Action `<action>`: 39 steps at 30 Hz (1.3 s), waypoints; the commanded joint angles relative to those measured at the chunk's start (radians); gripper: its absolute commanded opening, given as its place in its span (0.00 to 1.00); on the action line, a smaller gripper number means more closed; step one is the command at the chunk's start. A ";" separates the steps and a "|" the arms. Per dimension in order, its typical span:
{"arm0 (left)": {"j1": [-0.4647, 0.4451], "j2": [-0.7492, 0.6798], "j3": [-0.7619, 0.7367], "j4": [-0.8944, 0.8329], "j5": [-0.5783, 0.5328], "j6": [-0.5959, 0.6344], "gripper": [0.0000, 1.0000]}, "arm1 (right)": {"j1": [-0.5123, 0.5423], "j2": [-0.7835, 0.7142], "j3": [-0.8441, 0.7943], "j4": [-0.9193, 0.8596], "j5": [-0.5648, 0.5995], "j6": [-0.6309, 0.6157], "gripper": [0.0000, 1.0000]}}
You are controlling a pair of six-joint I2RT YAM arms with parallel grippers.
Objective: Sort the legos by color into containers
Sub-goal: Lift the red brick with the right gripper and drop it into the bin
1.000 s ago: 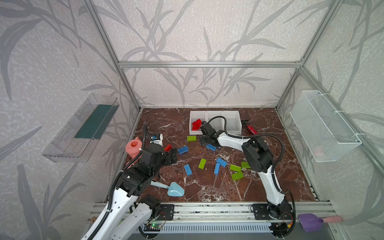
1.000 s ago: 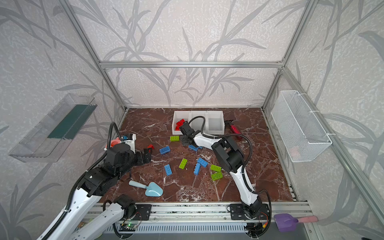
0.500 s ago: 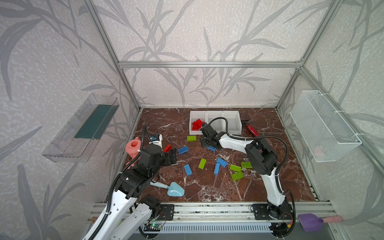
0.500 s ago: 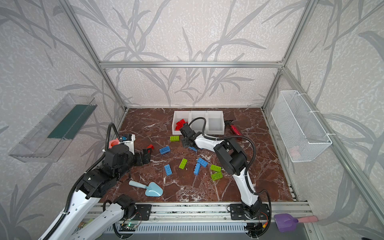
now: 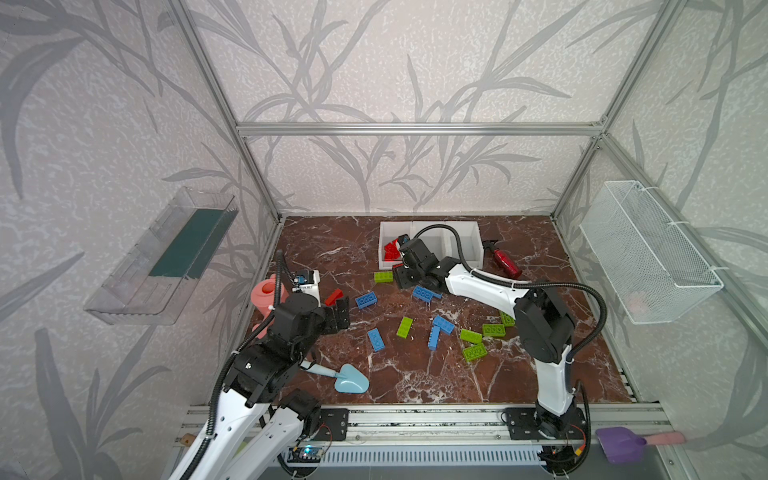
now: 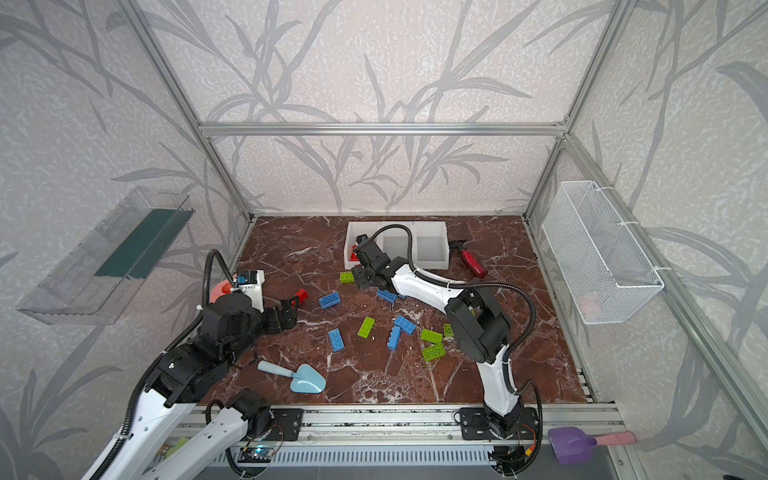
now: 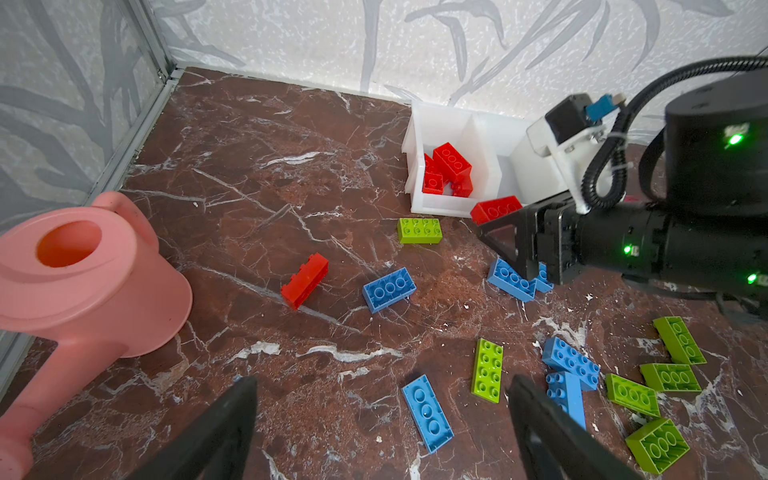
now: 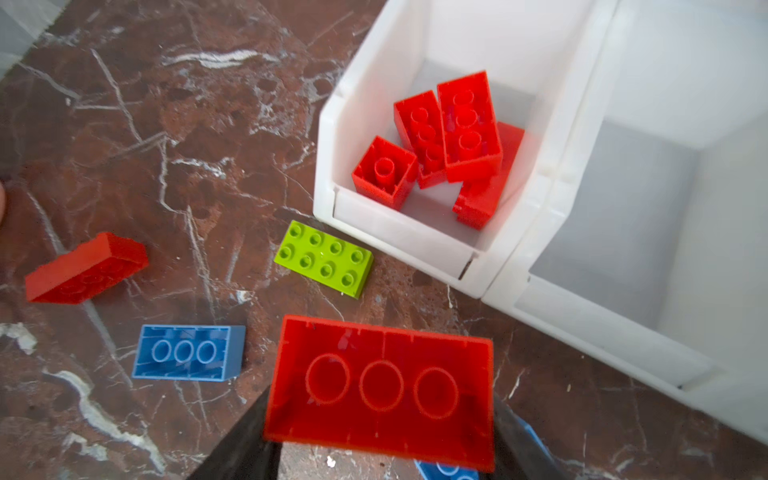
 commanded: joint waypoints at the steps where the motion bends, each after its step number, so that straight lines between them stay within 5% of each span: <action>1: 0.002 -0.012 -0.011 -0.006 -0.018 0.011 0.94 | -0.027 0.047 0.118 -0.046 -0.045 -0.020 0.64; 8: 0.003 -0.013 -0.014 -0.005 -0.011 0.015 0.94 | -0.102 0.208 0.345 -0.051 -0.124 -0.017 0.64; 21: 0.003 -0.001 -0.016 -0.004 -0.004 0.014 0.94 | -0.147 0.584 0.996 -0.367 -0.133 -0.054 0.71; 32: 0.003 0.012 -0.006 -0.026 -0.047 0.000 0.94 | -0.147 0.561 0.981 -0.365 -0.123 -0.055 0.90; 39: 0.003 0.101 0.025 -0.076 -0.098 -0.065 0.95 | -0.147 0.338 0.701 -0.261 -0.154 -0.058 0.90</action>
